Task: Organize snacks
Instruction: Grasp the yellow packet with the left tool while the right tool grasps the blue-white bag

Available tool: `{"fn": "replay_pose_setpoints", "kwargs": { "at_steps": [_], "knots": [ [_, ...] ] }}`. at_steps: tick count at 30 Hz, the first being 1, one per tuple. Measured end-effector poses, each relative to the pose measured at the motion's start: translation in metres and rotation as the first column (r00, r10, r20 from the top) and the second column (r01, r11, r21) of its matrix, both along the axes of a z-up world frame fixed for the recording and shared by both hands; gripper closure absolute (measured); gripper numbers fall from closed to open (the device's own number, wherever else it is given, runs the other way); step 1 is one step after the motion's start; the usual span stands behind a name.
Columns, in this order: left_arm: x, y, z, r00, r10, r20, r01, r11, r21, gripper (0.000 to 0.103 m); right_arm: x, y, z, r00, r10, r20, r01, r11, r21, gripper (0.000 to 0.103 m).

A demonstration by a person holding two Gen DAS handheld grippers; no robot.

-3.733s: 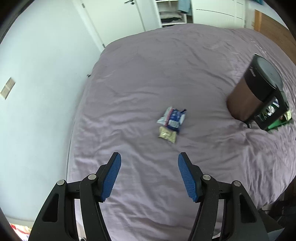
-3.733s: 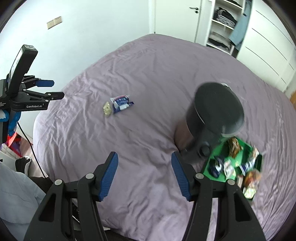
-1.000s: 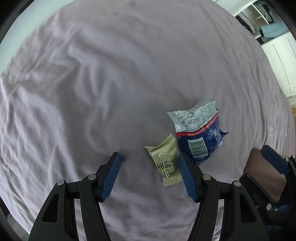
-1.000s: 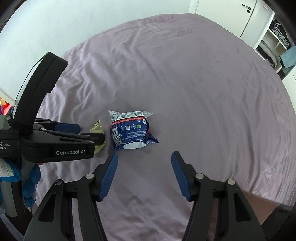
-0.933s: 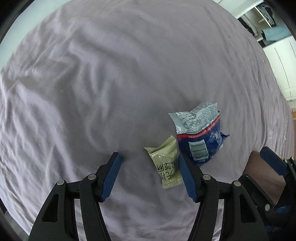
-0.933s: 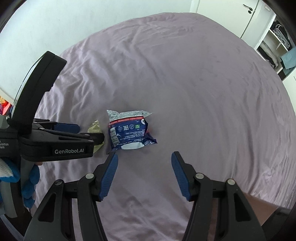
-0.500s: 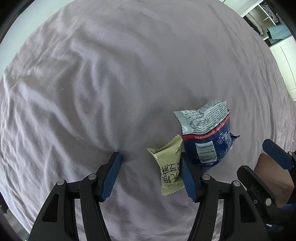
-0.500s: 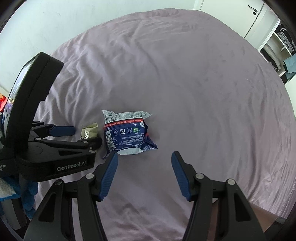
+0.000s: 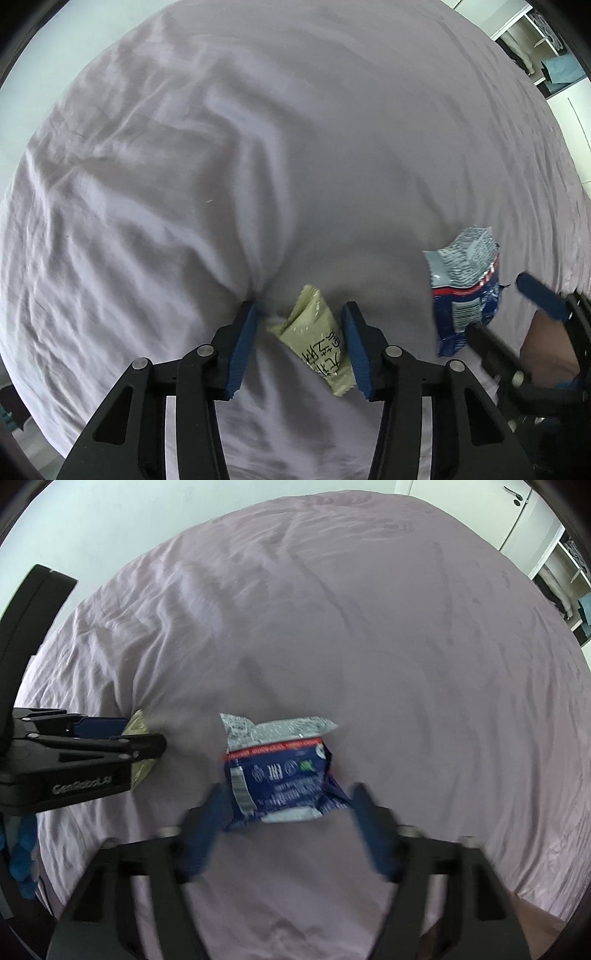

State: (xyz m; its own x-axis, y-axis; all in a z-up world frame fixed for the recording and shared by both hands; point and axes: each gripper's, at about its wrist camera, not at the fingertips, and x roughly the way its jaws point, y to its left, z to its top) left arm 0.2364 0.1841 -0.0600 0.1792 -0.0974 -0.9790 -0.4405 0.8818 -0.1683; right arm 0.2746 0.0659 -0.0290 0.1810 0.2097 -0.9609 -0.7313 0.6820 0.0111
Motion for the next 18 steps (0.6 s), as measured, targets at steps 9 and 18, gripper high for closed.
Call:
{"fn": "replay_pose_setpoints", "kwargs": {
  "at_steps": [9, 18],
  "knots": [
    [-0.003, 0.016, -0.002, 1.0, -0.028, -0.005, 0.028, 1.0, 0.006, 0.061, 0.014, 0.02, -0.025, 1.0, -0.012, -0.029, 0.01, 0.998, -0.058, 0.0],
    [0.002, 0.012, -0.01, 0.999, -0.047, 0.003, 0.047, 0.999, 0.019, 0.072, 0.014, 0.022, -0.026, 0.998, -0.042, -0.045, 0.04, 0.998, -0.043, 0.036]
  ]
}}
